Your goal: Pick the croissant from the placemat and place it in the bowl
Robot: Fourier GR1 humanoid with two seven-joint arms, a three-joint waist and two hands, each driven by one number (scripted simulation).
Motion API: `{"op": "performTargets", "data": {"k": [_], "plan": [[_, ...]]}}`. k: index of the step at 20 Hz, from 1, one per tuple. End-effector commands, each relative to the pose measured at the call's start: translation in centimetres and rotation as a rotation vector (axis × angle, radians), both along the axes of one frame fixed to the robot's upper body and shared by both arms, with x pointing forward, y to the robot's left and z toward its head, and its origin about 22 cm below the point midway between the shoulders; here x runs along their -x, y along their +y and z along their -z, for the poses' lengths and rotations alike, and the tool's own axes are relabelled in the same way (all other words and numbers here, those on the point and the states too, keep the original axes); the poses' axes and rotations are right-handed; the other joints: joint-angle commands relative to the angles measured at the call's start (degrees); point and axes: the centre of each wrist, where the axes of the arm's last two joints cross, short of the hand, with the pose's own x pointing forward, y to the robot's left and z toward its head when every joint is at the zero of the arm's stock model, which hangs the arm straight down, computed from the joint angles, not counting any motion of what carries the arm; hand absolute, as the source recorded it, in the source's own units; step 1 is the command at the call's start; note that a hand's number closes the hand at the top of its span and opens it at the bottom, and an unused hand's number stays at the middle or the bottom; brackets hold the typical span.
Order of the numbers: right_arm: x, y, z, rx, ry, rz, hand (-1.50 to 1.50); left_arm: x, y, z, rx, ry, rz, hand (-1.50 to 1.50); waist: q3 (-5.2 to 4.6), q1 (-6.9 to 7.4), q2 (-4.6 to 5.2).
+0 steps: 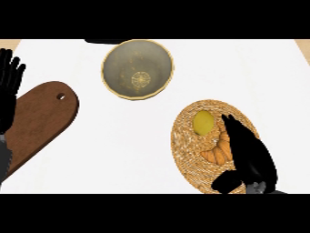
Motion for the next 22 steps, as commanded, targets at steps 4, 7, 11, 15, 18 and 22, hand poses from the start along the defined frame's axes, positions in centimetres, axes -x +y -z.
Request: {"op": "performTargets", "data": {"k": [4, 7, 11, 15, 18, 22], "plan": [[0.0, -1.1, 3.0, 0.027, 0.036, -0.002, -1.50, 1.3, 0.2, 1.8, 0.006, -0.015, -0.009, 0.00, -0.01, 0.02, -0.02], [0.0, 0.6, 5.2, 0.032, 0.048, 0.013, -1.50, 1.8, 0.6, 0.2, 0.015, -0.008, 0.005, 0.00, 0.00, 0.20, -0.04], [-3.5, 0.1, 3.2, 0.026, 0.058, 0.010, -1.50, 1.0, 0.0, -0.5, -0.007, -0.016, 0.010, 0.00, -0.01, 0.14, -0.01], [-0.8, -0.9, 5.9, 0.017, 0.066, 0.016, -1.50, 1.2, 0.3, 0.3, -0.001, 0.006, 0.001, 0.00, -0.01, -0.02, -0.04], [-2.6, -1.6, 6.2, 0.023, 0.094, 0.041, -1.50, 1.6, 0.1, 1.4, 0.009, -0.005, 0.001, 0.00, -0.01, 0.08, -0.01], [-2.8, -2.4, 9.0, 0.026, 0.115, 0.077, -1.50, 0.6, -0.4, -0.6, 0.010, -0.016, 0.012, 0.00, 0.00, 0.07, 0.00]]}}
